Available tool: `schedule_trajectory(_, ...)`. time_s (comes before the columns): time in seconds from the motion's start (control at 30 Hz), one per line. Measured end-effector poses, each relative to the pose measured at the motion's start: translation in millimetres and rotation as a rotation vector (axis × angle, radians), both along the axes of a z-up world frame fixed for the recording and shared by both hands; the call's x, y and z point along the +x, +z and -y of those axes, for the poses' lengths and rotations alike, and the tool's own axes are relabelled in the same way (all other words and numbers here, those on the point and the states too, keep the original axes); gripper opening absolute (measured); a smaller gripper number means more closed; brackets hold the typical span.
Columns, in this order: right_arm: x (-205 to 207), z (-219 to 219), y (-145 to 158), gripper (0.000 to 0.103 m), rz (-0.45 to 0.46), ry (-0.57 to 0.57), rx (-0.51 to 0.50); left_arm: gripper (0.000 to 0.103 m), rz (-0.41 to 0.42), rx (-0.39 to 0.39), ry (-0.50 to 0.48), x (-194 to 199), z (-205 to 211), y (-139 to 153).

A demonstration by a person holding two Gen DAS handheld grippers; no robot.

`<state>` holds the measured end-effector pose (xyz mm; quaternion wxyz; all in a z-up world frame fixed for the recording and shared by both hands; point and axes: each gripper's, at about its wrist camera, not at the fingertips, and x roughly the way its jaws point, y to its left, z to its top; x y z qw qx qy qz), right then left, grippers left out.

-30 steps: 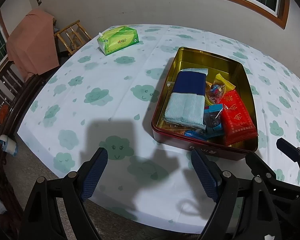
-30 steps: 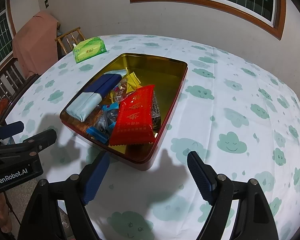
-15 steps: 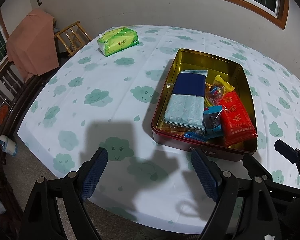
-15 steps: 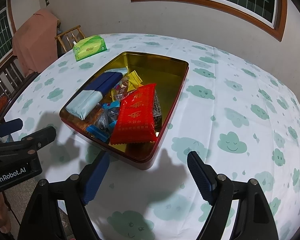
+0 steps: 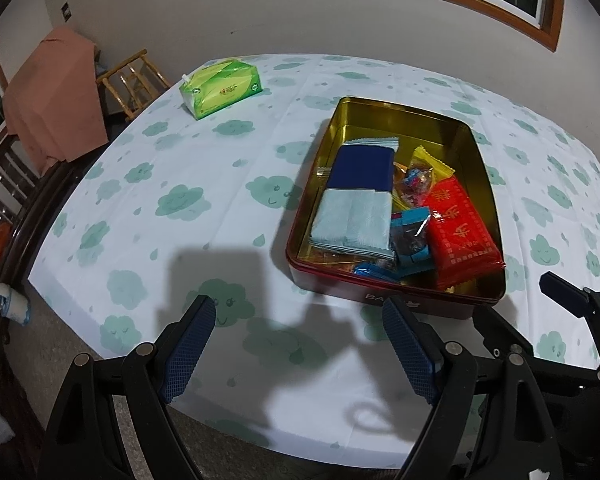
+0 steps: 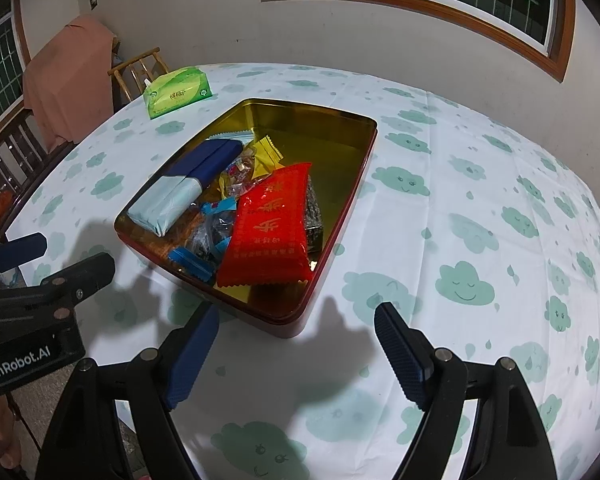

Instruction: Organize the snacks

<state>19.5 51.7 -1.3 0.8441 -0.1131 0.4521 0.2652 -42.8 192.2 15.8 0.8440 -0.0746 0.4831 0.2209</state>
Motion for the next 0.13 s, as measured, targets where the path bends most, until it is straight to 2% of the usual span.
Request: schedule_trajectory(0.13,1.7,-1.0,-1.5,0.082,-0.002,0.001,-0.006,0.084,0.000,0.009,-0.006,1.1,1.3,0.2)
